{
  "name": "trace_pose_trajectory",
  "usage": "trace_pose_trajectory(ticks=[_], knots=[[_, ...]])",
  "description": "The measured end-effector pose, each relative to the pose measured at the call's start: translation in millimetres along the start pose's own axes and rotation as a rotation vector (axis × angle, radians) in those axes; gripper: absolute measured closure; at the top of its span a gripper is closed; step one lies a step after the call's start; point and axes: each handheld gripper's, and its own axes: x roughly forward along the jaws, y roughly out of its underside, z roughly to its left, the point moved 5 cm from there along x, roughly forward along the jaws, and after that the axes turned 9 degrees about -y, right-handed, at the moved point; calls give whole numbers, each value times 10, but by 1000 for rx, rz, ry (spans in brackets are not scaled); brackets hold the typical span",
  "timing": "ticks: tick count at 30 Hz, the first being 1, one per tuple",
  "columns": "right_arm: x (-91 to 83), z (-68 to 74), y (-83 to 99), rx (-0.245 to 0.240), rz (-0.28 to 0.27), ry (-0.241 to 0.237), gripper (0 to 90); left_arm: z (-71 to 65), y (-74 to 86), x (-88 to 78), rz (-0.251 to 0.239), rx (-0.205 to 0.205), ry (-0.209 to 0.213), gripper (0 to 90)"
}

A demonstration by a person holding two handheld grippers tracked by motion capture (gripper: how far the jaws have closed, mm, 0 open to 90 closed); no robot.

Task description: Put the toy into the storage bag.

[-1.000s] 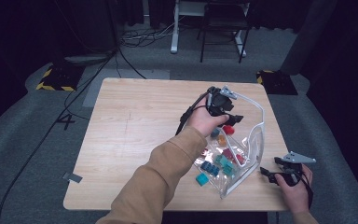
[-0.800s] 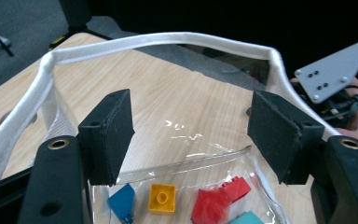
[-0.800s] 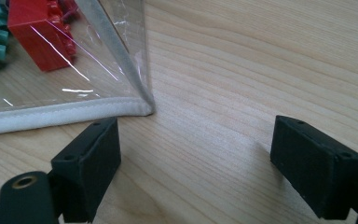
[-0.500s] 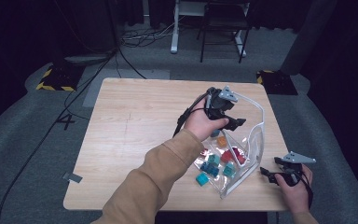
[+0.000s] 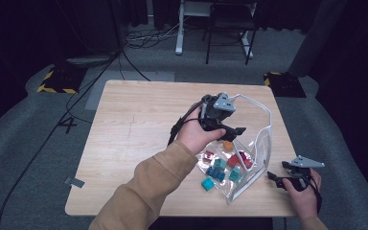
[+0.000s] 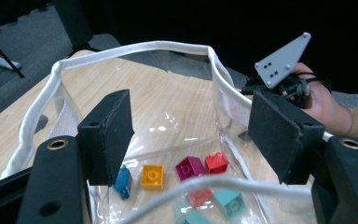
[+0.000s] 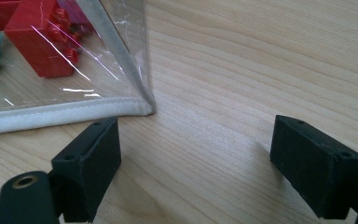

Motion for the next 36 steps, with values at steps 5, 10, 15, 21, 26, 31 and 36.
trace_pose_trajectory(ticks=[5,10,15,21,26,31,36], knots=[[10,-6,-9,-6,-1,-3,161,-30,99,-115,0,2,-4,314],[15,-11,-13,-10,-1,-4,160,-39,219,-213,4,4,-28,313],[15,-10,-14,-9,-1,-5,160,-66,352,-260,10,-2,-26,313],[16,-10,-15,-9,0,-5,160,-98,514,-313,10,-17,-24,313],[17,-11,-16,-9,-1,-5,160,-123,682,-310,27,-19,-37,311],[17,-10,-16,-8,-1,-5,160,-140,835,-277,36,-36,-42,310],[17,-11,-16,-9,-1,-5,160,-159,1002,-233,49,-58,-37,311]])
